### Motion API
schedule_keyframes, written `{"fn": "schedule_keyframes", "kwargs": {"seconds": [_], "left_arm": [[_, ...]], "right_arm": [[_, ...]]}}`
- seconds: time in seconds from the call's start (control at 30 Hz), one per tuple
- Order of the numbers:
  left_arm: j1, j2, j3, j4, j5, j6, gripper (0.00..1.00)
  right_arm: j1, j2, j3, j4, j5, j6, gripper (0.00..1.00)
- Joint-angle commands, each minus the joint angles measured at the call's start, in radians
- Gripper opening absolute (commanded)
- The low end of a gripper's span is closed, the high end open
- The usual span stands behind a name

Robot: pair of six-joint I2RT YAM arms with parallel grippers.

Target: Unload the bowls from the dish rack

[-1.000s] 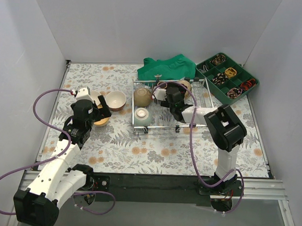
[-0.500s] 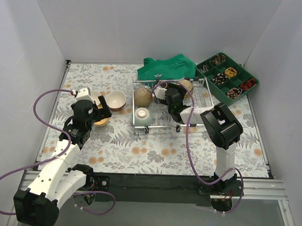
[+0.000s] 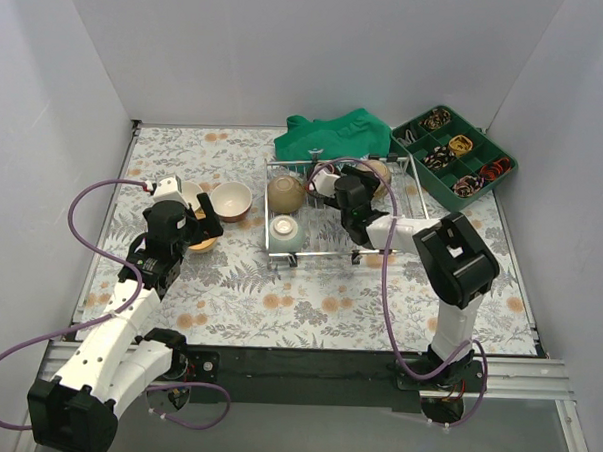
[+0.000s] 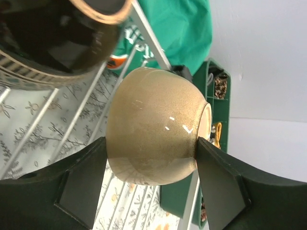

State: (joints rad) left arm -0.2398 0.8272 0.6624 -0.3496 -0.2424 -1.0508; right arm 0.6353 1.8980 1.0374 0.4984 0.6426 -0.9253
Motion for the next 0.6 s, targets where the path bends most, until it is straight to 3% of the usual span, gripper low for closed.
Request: {"fn": "schedule_keyframes", "kwargs": {"seconds": [0.0,0.37,0.57], "left_arm": [[-0.004,-0.025,-0.009,0.020,0.006,0.015,0.98],[-0.004,-0.030,-0.015,0.031,0.043,0.021,0.98],[-0.004,-0.036,-0.024,0.046,0.100,0.029,0.98]], "right_arm": [[0.000,-0.123,0.012,0.011,0.043,0.072,0.37],[0.000,-0.261,0.055,-0.279,-0.044,0.357,0.25],[-0.002,-0.309,0.101,-0.388,-0.098,0.537,0.24]]}}
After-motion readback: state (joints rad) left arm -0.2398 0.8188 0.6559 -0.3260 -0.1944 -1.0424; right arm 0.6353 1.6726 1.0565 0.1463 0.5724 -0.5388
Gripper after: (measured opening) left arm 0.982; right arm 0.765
